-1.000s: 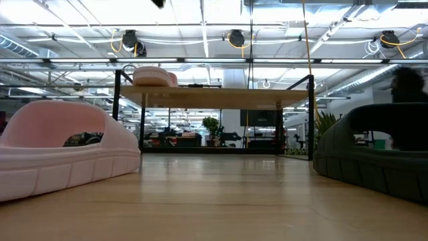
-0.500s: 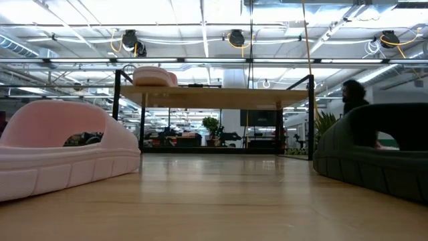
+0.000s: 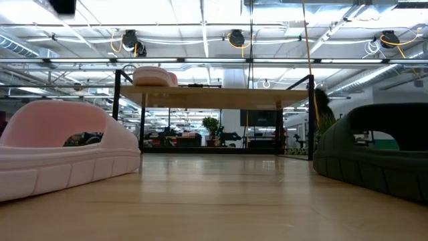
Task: Pick and place slides into the shelf
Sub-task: Put the pink slide on the shelf
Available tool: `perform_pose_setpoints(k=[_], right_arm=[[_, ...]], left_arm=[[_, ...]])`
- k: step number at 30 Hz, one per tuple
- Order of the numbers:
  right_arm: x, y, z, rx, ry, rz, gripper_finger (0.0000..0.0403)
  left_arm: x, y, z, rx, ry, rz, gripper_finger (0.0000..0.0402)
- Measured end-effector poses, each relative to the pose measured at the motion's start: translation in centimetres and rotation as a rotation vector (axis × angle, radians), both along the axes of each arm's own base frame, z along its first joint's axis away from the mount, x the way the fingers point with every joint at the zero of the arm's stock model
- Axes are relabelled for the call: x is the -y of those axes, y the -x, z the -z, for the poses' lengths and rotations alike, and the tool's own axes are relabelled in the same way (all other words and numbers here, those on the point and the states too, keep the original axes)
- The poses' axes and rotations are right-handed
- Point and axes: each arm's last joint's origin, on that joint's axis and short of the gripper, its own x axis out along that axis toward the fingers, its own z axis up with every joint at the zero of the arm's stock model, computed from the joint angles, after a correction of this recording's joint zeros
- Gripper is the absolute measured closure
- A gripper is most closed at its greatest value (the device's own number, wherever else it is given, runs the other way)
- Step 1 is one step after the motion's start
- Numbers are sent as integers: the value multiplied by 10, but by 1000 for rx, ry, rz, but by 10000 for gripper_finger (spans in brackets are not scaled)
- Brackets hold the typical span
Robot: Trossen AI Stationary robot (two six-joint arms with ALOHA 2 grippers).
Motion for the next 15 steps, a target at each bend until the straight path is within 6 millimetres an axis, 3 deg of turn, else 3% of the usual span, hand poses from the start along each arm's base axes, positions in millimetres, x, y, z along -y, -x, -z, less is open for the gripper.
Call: perform_pose_setpoints(k=[6, 15], right_arm=[[0, 0, 1, -15, -20, 0, 282], [0, 0, 1, -5, 5, -1, 282]], left_arm=[[-12, 7, 0, -42, -171, 10, 234], [-13, 7, 1, -58, -215, 102, 234]])
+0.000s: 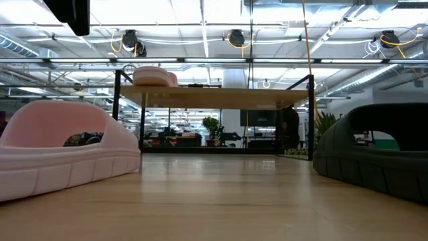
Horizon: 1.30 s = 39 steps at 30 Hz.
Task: Pick and place slides into the shelf
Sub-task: Put the pink slide on the shelf
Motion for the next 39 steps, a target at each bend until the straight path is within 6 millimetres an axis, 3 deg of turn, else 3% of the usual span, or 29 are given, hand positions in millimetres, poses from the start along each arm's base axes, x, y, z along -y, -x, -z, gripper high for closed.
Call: perform_pose_setpoints(k=[11, 18, 39], right_arm=[[0, 0, 0, 17, 49, -3, 282], [0, 0, 3, -16, 46, -4, 282], [0, 0, 3, -9, 65, -5, 282]], left_arm=[[1, -1, 1, -12, 31, -1, 234], [4, -8, 19, -65, 24, 4, 234], [-5, -1, 52, -144, -59, -60, 234]])
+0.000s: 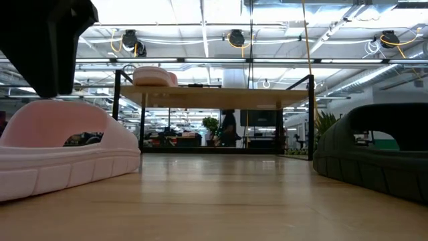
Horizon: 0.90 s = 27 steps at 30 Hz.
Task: Pick and place slides into the shelf
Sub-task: Put the pink slide on the shelf
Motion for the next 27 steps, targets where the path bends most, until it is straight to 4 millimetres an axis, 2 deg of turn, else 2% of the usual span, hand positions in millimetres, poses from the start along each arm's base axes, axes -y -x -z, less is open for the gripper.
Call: perform_pose_setpoints(k=[6, 16, 23, 27], right_arm=[[0, 0, 0, 2, 4, 0, 282], [0, 0, 0, 2, 4, 0, 282], [0, 0, 0, 2, 4, 0, 282], [0, 0, 0, 2, 4, 1, 282]], left_arm=[[-3, 2, 7, -17, -17, -4, 234], [-11, -1, 7, 16, -100, -2, 234], [-16, -1, 23, -14, -67, -6, 234], [-17, 0, 26, 5, -78, -30, 234]])
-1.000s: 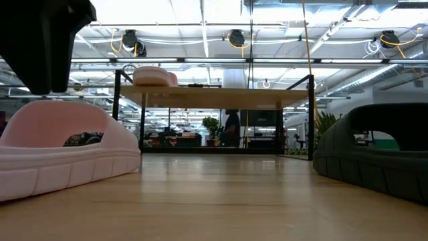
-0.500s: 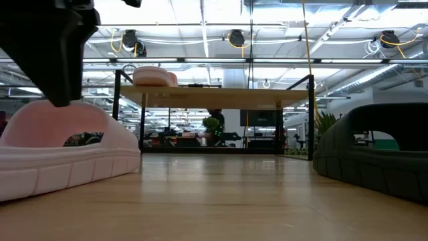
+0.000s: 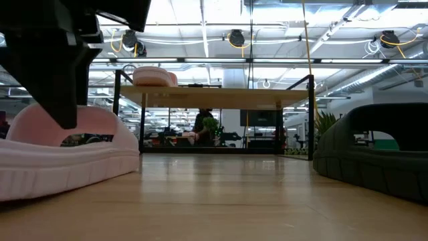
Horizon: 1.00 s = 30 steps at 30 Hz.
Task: Pick and place slides into the shelf
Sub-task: Put the pink slide on the shelf
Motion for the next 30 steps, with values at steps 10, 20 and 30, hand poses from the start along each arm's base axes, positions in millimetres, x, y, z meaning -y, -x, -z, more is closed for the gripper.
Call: perform_pose_setpoints(k=[10, 20, 30], right_arm=[[0, 0, 0, 6, 17, 1, 282], [0, 0, 0, 6, 17, 2, 282], [1, -5, 2, -13, 15, 6, 282]], left_arm=[[-7, -1, 4, 38, -78, -27, 234], [-14, 8, 19, 30, -129, -91, 258], [-22, 5, 16, 19, -122, -146, 393]])
